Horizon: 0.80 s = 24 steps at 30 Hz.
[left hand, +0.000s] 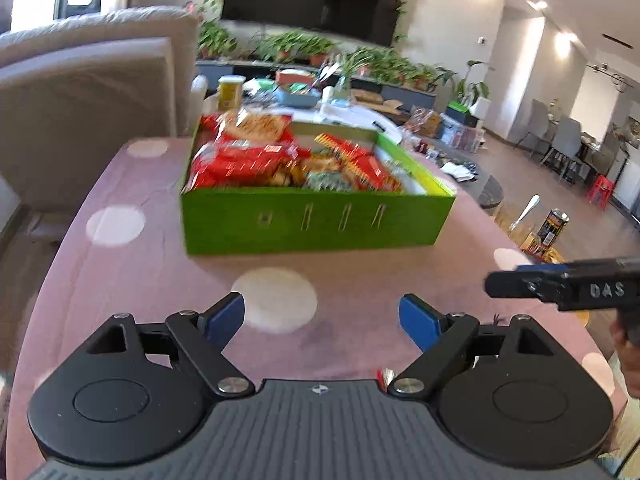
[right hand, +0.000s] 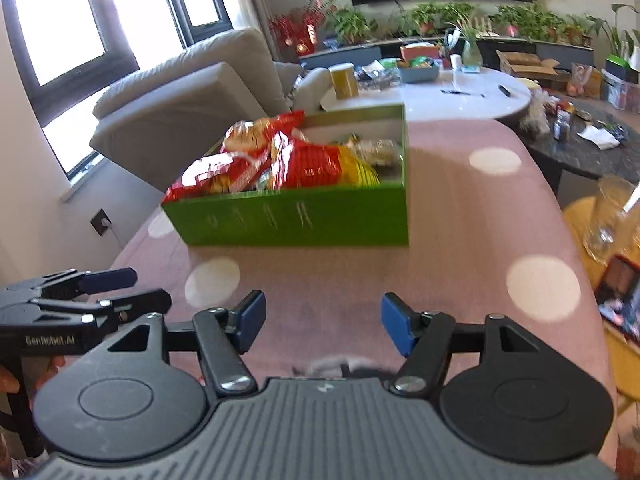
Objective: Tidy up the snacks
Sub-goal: 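Grasp the bread roll packet with the right tool while the left tool grasps the cracker roll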
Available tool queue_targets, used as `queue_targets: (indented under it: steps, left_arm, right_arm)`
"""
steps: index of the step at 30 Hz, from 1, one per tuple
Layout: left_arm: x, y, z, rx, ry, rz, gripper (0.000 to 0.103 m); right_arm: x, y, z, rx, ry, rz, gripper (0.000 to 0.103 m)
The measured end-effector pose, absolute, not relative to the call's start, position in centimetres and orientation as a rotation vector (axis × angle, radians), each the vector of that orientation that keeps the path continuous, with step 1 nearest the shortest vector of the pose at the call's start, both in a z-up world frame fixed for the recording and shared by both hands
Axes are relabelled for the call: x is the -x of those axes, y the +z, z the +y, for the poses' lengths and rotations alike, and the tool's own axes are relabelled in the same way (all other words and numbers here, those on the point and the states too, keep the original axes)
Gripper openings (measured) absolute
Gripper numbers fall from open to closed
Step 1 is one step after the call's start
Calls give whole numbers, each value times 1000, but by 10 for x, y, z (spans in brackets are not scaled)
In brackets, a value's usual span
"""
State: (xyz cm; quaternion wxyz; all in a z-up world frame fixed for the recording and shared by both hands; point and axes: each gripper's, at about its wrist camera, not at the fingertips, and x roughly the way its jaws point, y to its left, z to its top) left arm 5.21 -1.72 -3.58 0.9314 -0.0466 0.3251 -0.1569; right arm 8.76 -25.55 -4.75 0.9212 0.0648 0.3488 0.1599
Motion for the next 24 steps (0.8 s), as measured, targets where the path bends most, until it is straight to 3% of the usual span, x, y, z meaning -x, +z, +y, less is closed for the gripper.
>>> queue_targets:
  steps: [14, 24]
  left_arm:
    - [0, -38, -21, 134, -339, 719, 83]
    - [-7, -55, -39, 231, -395, 852, 83]
  right_arm:
    - [-29, -64, -269, -143, 194, 730, 70]
    - [-30, -84, -277, -170, 157, 774, 77]
